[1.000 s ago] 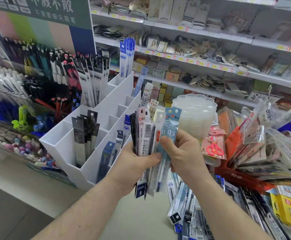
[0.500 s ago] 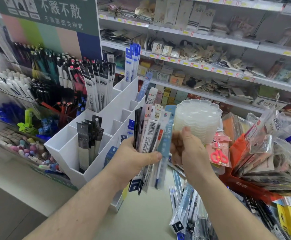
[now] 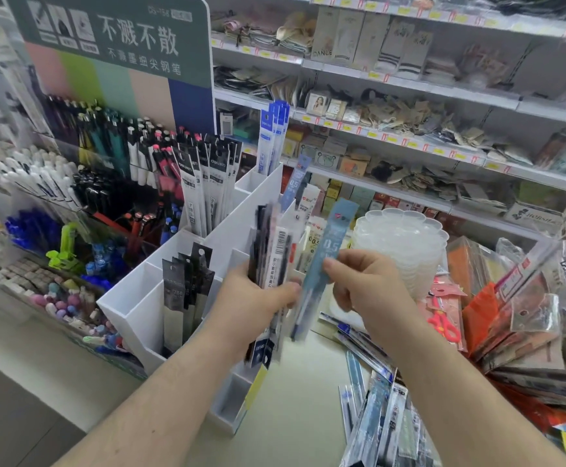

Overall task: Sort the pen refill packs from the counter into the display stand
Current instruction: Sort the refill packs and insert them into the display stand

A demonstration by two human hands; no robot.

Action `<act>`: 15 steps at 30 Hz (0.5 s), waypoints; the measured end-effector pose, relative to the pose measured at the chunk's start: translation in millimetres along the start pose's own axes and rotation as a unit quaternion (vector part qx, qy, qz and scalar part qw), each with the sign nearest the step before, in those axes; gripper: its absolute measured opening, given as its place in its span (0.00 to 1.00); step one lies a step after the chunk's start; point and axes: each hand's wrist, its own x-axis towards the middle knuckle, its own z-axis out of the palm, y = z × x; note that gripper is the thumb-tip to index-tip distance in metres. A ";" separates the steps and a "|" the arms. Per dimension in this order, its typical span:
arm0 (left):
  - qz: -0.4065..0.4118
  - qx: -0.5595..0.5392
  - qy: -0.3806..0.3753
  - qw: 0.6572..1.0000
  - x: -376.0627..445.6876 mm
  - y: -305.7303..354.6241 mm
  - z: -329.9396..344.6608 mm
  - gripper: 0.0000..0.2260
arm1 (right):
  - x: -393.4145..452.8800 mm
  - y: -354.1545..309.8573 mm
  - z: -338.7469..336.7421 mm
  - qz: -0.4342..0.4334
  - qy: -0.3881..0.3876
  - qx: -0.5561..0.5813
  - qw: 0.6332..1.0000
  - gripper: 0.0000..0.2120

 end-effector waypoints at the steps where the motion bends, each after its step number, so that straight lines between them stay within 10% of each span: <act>1: 0.000 0.000 0.036 0.999 6.3 0.1 -1.7 0.08 | 9.3 -3.6 -0.6 0.016 0.038 0.023 0.999 0.09; 7: -0.010 -0.060 0.085 0.995 24.9 9.8 -4.6 0.08 | 87.6 -28.1 0.2 0.013 0.213 0.104 0.971 0.05; 15: -0.021 -0.081 0.073 0.994 31.3 5.8 -2.7 0.05 | 170.3 -21.0 24.7 -0.025 0.261 0.020 0.965 0.11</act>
